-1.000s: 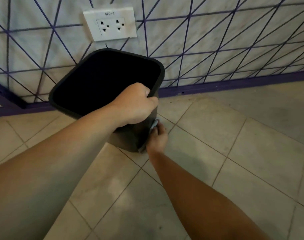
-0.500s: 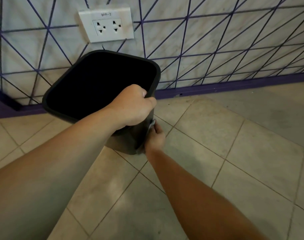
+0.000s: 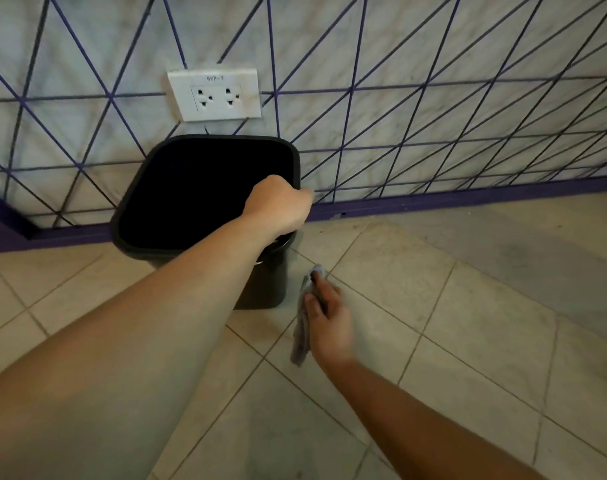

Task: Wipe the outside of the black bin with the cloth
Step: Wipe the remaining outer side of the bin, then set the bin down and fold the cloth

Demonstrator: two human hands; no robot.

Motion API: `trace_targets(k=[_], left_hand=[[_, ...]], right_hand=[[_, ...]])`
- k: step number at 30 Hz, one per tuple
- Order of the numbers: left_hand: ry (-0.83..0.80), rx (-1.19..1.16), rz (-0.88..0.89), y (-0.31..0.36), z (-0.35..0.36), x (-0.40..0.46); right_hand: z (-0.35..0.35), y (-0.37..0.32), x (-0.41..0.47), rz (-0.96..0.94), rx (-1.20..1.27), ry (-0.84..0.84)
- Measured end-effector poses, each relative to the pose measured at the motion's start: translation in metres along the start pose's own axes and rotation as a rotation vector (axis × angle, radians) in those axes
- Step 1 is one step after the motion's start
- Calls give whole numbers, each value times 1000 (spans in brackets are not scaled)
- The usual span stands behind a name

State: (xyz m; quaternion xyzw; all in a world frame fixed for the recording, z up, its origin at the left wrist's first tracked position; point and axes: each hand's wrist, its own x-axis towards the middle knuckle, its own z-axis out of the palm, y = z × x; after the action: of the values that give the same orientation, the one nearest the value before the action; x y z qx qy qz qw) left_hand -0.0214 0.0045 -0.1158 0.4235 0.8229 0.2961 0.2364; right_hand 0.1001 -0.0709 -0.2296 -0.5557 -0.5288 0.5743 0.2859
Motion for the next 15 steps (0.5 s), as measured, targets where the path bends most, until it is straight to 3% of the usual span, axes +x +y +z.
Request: trace_targets(k=[4,6,7,9,10,12,15], left_hand=[[-2,135,-70,9,-8,2],[116,240,-28,19,-16,-5],[217,253,68,23,-19,-12],[396,176,446,30,-19,-36],[403,113,606,31,-14,-49],[274,-102,653,33,1,-75],[-178,-622,257,41,18,-103]], right_hand=[[-31,-20,-1,-130,-112,-11],[-46,-32,-3,-178,-146,-23],[-54,-41,-4,-208,-167,-31],[-70,-62,-5,-286,-223,-21],[-78,-75,-5,-331,-240,-2],[-94,-100,-6,-411,-250,34],[-118,-132,-11,-456,-327,-47]])
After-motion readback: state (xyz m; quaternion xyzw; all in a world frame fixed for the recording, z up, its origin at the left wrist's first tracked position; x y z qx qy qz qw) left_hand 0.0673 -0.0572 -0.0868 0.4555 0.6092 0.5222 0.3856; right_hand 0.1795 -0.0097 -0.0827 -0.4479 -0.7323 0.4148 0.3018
